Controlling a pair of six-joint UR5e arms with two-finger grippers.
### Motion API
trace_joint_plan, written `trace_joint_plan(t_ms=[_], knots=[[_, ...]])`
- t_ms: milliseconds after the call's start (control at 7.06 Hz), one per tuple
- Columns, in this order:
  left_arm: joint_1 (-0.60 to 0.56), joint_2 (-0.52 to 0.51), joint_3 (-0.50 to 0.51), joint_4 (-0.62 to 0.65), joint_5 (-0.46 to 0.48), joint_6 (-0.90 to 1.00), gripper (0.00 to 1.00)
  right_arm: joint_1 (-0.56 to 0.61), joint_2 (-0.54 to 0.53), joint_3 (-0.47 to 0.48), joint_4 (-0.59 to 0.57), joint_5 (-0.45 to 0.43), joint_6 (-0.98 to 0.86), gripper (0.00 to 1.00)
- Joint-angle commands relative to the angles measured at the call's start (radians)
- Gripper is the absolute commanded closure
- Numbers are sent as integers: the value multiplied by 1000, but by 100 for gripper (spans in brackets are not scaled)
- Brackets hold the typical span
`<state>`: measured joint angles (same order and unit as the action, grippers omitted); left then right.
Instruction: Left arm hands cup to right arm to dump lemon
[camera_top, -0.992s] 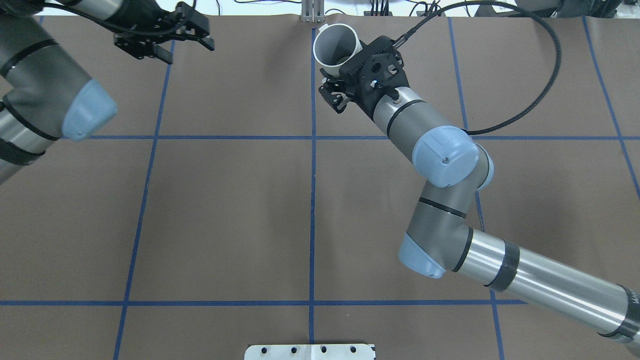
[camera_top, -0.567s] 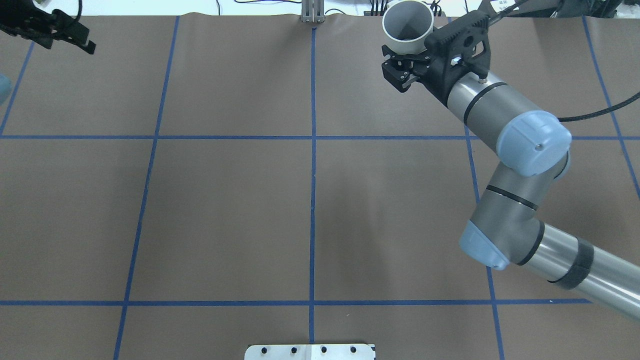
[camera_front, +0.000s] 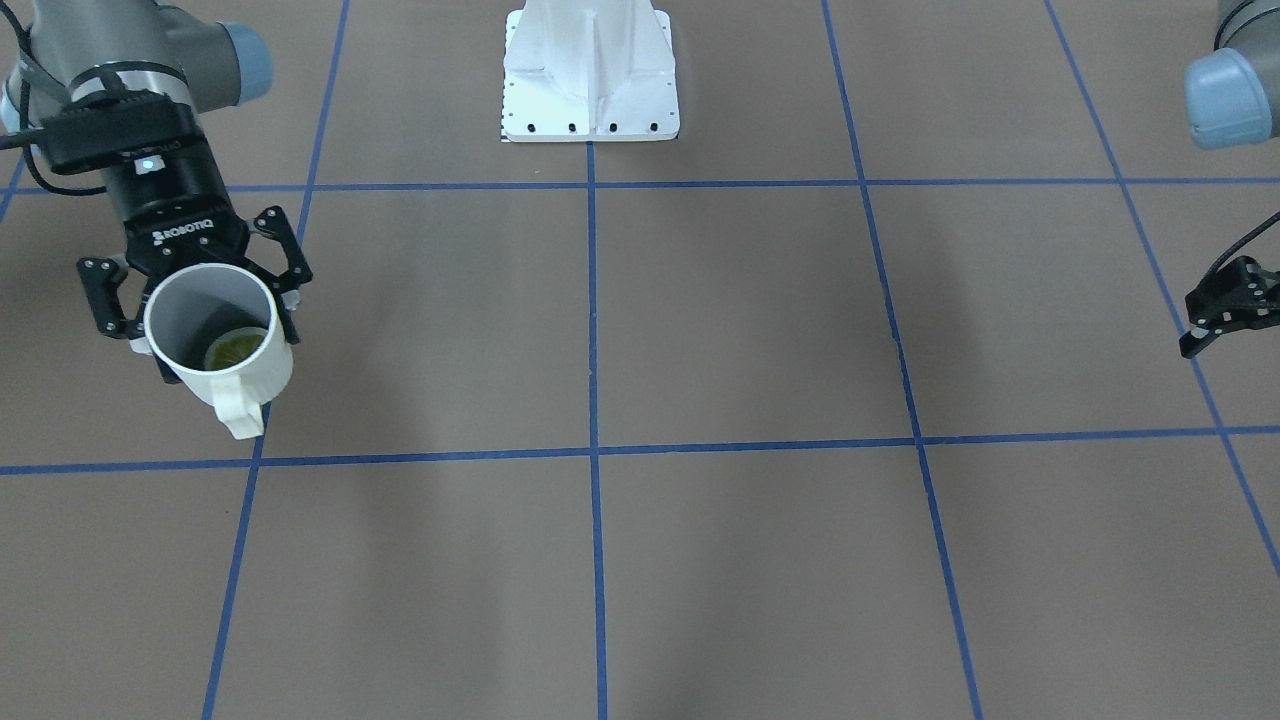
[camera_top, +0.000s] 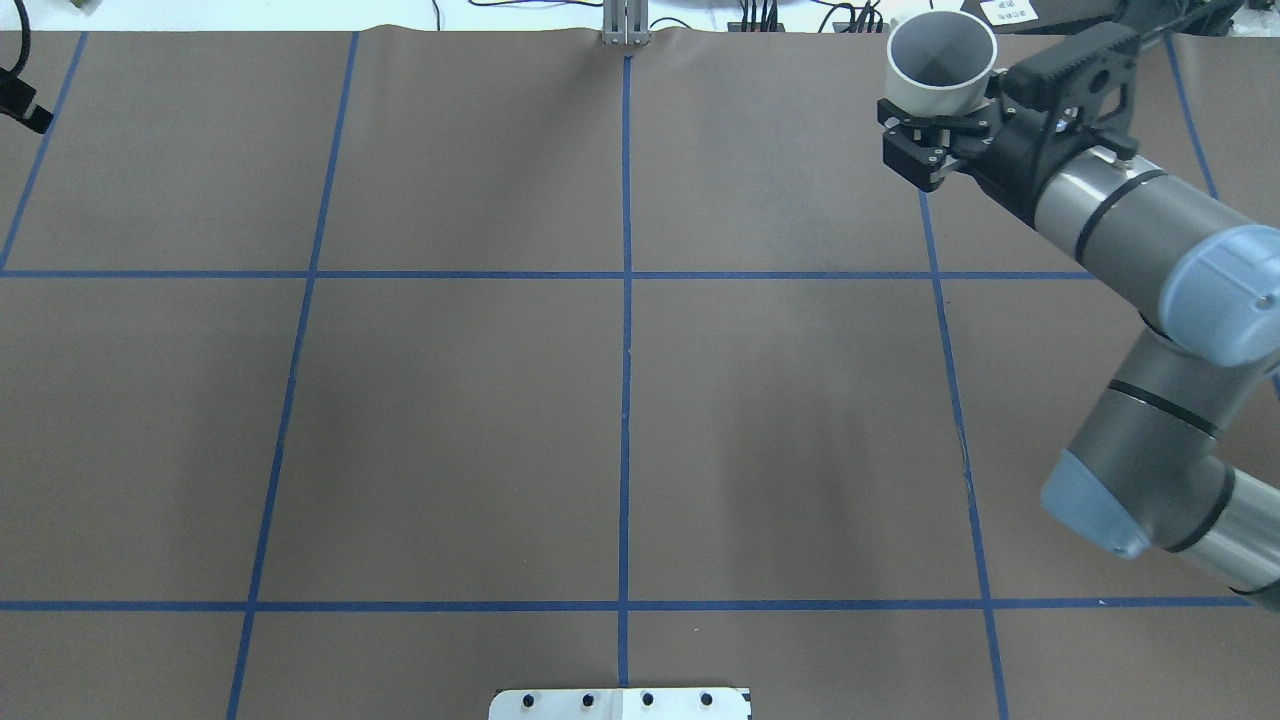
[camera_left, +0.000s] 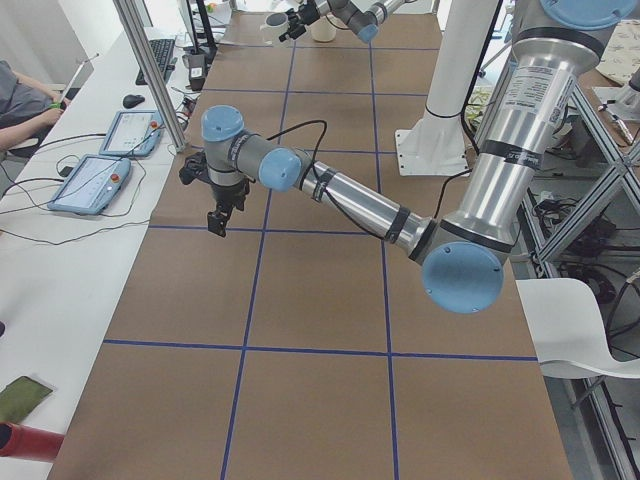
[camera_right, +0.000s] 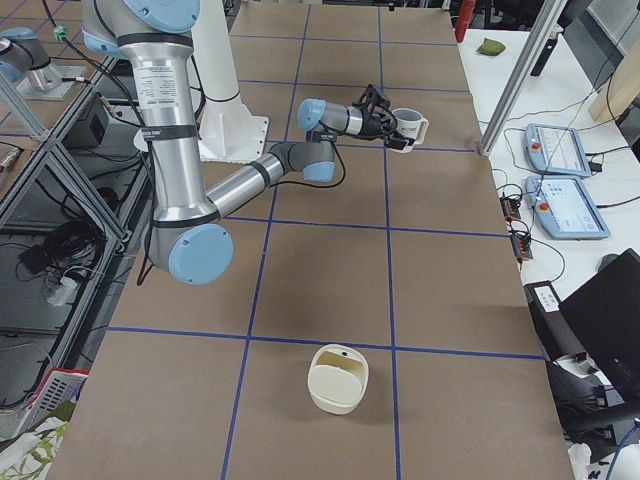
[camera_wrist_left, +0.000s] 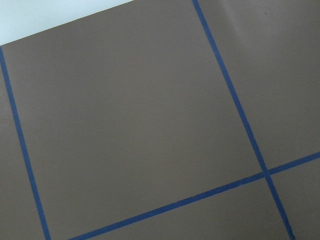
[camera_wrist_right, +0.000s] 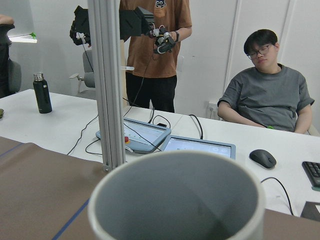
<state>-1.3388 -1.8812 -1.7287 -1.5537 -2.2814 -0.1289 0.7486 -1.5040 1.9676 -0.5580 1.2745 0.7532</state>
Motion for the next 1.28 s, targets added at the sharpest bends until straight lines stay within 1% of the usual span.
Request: trace_joint_plan(t_ms=[0, 142, 283, 425, 567, 709, 850, 992, 1134], knots=[[1, 2, -20, 3, -3, -3, 0, 3, -248, 86, 143, 2, 139, 71], [1, 2, -20, 4, -3, -5, 0, 3, -363, 42, 305, 3, 203, 75], [3, 4, -20, 7, -4, -12, 0, 5, -460, -7, 454, 0, 216, 77], [3, 2, -28, 6, -6, -49, 0, 12, -513, -109, 650, 2, 269, 69], [3, 2, -29, 4, -7, -54, 0, 14, -527, -209, 788, 5, 335, 63], [4, 2, -29, 4, -6, -54, 0, 23, -544, -273, 869, 3, 447, 63], [4, 2, -31, 3, -6, -54, 0, 35, -548, -370, 983, 2, 545, 68], [3, 4, -44, 4, -4, -55, 0, 66, -545, -459, 1071, 3, 601, 69], [3, 4, -51, 6, -4, -55, 0, 95, -538, -482, 1101, 5, 723, 70]])
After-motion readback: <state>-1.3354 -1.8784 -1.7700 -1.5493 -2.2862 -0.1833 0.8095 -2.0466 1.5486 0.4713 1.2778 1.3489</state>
